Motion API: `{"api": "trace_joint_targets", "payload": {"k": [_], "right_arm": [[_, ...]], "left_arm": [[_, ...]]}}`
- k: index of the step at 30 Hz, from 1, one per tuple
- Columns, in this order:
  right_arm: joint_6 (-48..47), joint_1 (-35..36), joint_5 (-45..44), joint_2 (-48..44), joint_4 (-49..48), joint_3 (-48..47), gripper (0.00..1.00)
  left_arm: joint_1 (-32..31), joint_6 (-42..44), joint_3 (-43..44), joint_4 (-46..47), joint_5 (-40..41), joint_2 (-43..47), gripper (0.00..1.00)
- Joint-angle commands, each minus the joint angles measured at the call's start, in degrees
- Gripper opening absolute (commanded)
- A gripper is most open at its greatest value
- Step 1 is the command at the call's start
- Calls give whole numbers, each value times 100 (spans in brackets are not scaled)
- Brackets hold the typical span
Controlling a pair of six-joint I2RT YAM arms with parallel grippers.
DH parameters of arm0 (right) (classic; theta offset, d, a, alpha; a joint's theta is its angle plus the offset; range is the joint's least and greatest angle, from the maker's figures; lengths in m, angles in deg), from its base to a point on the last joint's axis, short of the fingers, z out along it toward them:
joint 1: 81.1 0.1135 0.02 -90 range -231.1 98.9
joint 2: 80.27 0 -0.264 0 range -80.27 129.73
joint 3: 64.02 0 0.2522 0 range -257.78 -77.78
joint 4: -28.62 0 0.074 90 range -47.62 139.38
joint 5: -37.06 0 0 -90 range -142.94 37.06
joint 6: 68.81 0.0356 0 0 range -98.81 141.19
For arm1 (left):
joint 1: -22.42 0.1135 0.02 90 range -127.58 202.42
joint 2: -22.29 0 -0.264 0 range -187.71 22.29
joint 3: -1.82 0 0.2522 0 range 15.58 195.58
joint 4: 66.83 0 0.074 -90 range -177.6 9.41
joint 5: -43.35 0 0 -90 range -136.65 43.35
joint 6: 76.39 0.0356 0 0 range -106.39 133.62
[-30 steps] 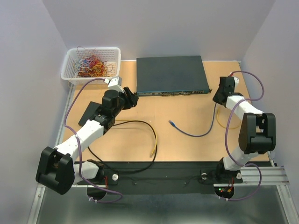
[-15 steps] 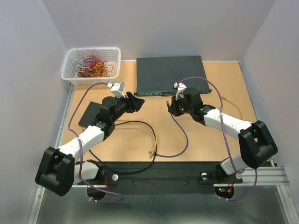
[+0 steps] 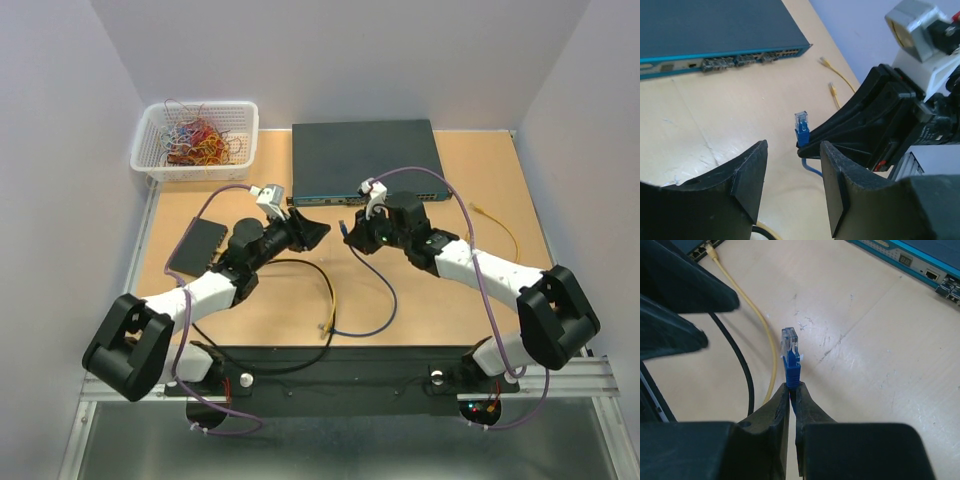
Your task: Insert the plug into the switch port
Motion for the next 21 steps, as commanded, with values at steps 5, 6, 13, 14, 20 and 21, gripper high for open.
{"api": "trace_joint_targets", "payload": {"k": [5,6,13,14,20,21], "right_arm": [[80,162,220,-169,-388,-282,1],[80,171,202,-169,-380,-291,0],[89,259,167,-212,-371,-300,0],[72,268,176,-221,-380,-300,0],[54,303,220,-248,-362,-282,0],[45,294,211,-248,-362,-282,0]], "left_arm": [[-437,-8,539,487,471,-550,57],[-481,-17,583,496,497,-655,57],[-613,-17,723,523,804,-841,54],[-622,-8,820,427,883,-876,52],[-639,0,926,250,1121,-1017,35],[-657,9,969,189,1113,-1052,27]]}}
